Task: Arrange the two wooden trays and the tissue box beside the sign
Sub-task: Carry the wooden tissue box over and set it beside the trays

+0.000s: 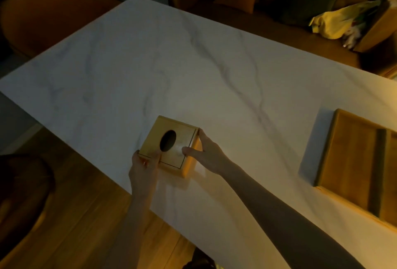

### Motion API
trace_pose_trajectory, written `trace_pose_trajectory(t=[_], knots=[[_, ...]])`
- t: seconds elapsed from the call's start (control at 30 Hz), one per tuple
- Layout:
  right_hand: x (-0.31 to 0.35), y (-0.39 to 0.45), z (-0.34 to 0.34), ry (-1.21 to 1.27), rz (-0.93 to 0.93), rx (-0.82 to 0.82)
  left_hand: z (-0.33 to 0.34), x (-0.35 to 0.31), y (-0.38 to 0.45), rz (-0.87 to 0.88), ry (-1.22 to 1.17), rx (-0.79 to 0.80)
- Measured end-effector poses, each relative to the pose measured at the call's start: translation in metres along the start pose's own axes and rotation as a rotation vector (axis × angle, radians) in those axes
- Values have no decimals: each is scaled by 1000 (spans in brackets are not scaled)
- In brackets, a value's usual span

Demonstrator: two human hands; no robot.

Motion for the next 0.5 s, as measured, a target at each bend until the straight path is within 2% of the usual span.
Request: trace_pose_trajectory(t=[0.2, 0.5], knots=[[-16, -15, -16, -87, 25, -119, 9, -5, -21, 96, 66, 78], [-18, -75, -84, -140, 15, -381, 50, -46, -60, 273, 70, 131]])
Point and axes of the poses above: each hand's wrist, its own y-axis towards the middle knuckle, its own z-axis out of the palm, x = y × z, the point moved 1 cm from there along y, towards the middle knuckle, and after that the axes turned 15 degrees about -y, right-handed, at the moved point
